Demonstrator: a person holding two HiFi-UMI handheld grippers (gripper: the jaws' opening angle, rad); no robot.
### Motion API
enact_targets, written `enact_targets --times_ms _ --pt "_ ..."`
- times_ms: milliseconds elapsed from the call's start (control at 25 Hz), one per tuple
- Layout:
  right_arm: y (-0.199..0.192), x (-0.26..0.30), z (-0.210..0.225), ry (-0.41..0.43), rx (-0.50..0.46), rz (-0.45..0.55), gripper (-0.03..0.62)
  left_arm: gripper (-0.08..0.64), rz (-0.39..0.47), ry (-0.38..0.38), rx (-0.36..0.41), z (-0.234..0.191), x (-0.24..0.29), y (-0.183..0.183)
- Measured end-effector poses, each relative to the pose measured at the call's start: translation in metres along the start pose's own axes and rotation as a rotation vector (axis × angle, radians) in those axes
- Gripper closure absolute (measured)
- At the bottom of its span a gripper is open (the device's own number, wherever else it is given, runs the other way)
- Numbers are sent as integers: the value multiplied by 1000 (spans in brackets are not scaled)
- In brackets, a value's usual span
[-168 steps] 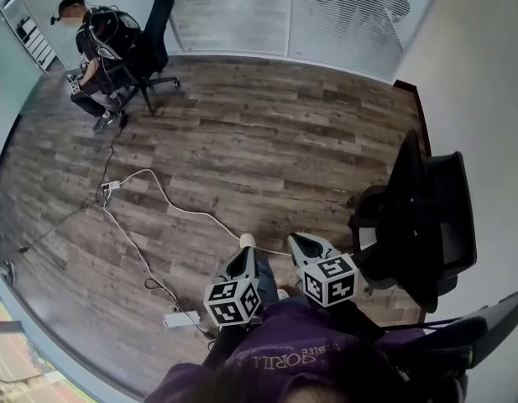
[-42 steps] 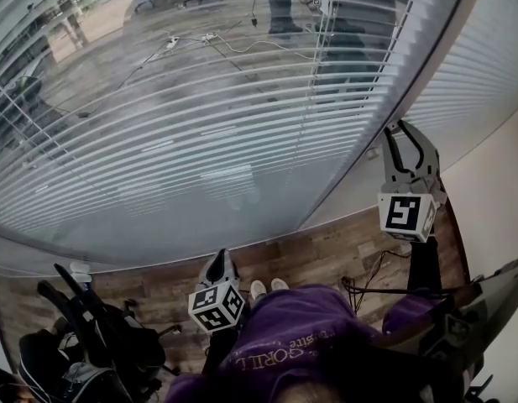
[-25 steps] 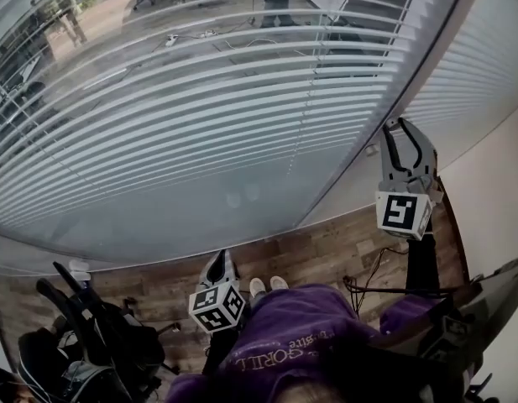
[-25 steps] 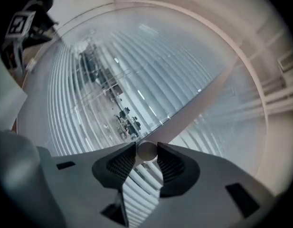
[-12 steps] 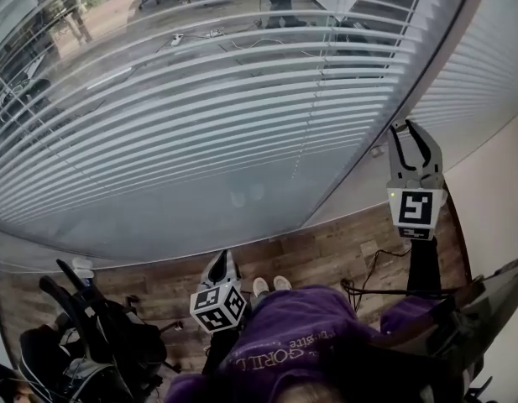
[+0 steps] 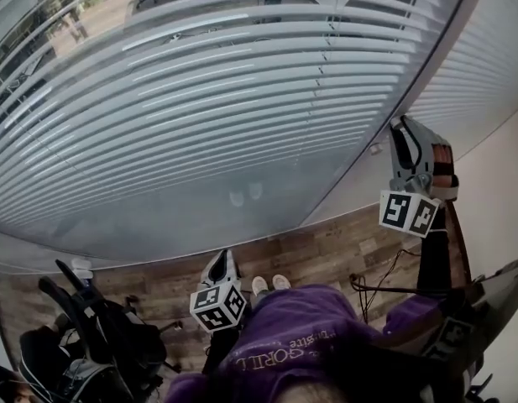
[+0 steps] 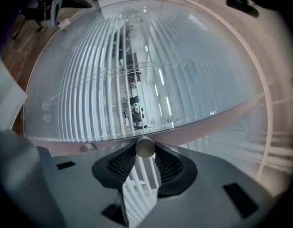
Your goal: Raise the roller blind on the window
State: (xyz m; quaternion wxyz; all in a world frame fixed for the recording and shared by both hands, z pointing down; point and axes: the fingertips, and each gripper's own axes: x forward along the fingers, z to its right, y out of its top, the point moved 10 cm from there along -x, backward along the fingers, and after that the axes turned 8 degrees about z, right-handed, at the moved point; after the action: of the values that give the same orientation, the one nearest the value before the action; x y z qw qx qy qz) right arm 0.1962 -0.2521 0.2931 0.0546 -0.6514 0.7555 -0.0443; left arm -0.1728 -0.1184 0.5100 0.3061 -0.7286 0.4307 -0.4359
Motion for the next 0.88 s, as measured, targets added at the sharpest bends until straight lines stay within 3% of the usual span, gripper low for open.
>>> enact_targets --times_ms 280,360,480,560,640,880 --pt "1 -2 14 -53 782 74 468 560 6 4 -4 -3 -2 0" --pt "-1 -2 19 -80 912 64 468 560 9 5 -6 -2 -3 1" --pt "-4 -2 18 -102 984 47 468 560 13 5 -6 -3 -4 3" --pt "-5 -3 18 -101 972 52 468 560 12 7 -7 -4 -5 3" --pt "-3 -3 19 -90 887 45 468 560 12 12 -7 -5 -6 3" --pt "4 3 3 -60 247 -23 468 560 15 15 -9 -6 -2 4"
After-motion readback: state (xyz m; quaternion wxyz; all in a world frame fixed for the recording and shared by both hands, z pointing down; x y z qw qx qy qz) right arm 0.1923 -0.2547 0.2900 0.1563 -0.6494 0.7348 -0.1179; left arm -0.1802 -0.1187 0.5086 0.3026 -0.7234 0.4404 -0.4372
